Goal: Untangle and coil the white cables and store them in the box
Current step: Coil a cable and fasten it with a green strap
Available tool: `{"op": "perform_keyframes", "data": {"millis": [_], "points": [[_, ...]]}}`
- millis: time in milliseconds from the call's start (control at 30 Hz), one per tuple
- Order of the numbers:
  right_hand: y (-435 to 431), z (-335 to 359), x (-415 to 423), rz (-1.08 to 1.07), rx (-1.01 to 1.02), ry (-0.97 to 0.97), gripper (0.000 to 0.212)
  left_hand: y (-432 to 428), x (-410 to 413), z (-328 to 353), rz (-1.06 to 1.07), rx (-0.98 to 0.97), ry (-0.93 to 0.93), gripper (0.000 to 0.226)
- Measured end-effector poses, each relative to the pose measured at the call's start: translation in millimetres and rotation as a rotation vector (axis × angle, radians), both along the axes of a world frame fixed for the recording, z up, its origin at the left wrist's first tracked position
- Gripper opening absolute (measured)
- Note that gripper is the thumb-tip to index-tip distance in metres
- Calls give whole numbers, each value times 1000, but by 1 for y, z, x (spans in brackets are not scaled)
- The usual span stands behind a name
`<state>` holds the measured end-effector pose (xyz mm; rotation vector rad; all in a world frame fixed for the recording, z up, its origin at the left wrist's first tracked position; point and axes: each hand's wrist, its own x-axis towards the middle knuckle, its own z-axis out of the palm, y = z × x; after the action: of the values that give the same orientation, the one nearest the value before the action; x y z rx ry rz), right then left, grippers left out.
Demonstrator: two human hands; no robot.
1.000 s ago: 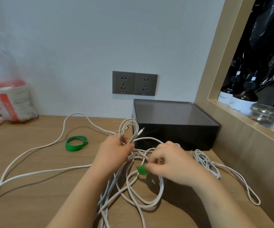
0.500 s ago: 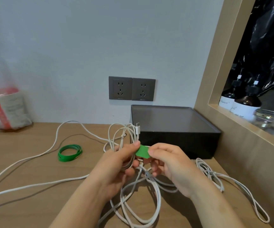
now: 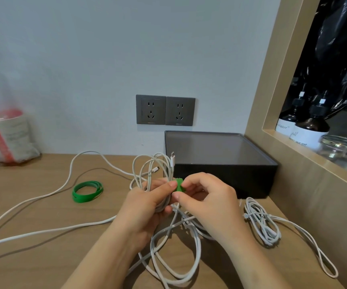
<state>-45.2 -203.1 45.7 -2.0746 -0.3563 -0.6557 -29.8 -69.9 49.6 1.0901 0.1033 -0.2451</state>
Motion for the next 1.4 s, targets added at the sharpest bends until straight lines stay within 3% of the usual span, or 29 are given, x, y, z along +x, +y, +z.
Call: {"op": "perform_keyframes", "data": {"millis": [333, 500, 633, 867, 1133, 1200, 1400], "points": [[0, -2, 0, -28, -84, -27, 7, 2, -1, 2, -13, -5, 32, 10], [-3, 1, 0, 17, 81, 174, 18, 0, -2, 4, 5, 22, 25, 9], [-2, 5, 1, -50, 347, 288, 15, -1, 0, 3, 53, 35, 25, 9], [-10, 14, 5, -171, 758, 347, 17, 0, 1, 3, 51, 59, 43, 9], [-7, 22, -3, 154, 1147, 555, 24, -2, -2, 0, -79, 1, 112, 21], [-8, 22, -4, 199, 1219, 583, 24, -4, -3, 2, -96, -24, 122, 13], [-6, 19, -2, 308, 1209, 534, 29, -3, -2, 3, -96, -74, 154, 6]]}}
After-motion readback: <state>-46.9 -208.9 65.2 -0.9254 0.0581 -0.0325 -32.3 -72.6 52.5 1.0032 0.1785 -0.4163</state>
